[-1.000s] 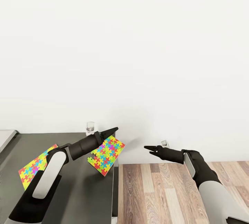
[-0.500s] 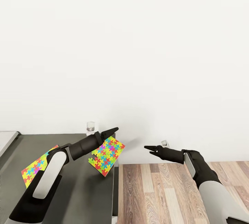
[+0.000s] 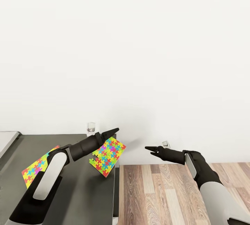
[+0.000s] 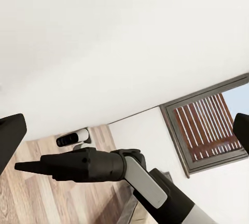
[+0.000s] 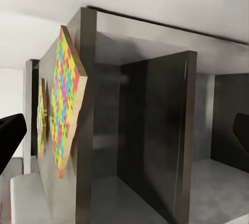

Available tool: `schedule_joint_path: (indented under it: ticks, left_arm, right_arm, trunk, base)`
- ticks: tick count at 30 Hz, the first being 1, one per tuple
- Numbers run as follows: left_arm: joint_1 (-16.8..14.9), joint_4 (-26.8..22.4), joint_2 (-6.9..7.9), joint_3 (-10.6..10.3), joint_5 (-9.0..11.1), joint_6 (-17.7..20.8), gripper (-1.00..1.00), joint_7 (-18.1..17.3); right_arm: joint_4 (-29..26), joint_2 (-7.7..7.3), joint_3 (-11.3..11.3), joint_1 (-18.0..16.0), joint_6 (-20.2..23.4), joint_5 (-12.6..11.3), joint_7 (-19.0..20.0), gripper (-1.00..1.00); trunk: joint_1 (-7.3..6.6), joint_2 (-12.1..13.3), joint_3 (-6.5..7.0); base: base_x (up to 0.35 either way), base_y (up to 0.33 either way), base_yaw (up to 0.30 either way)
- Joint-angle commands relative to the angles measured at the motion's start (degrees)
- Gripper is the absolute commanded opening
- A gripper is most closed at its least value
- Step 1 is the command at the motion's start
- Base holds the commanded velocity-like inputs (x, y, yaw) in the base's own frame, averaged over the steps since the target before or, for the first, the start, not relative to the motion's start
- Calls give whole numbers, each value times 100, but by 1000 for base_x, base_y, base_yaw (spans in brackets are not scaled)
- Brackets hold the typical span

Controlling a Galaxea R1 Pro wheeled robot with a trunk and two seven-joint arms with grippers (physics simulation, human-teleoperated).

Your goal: Put all the toys in the child's room - the three board games (two on the bed and one on the table), the two jigsaw puzzles on the table, and the tennis ball on the table - inside the toy box on the table in the child's room.

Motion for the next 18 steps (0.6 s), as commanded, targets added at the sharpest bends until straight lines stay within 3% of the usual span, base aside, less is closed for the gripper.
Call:
schedule_joint_path:
  ticks: [1, 18]
  left_arm:
    - [-4, 1, 3, -2, 6, 17, 100, -10]
    - [-6, 1, -6, -13, 4, 16, 100, -6]
  right_arm:
    - [0, 0, -5, -2, 35, -23, 3, 100]
    - [0, -25, -9, -6, 74, -23, -6, 100]
  trunk:
    - [0, -3, -4]
    - [0, -3, -5]
  base:
    - [0, 0, 96]
    - [0, 0, 220]
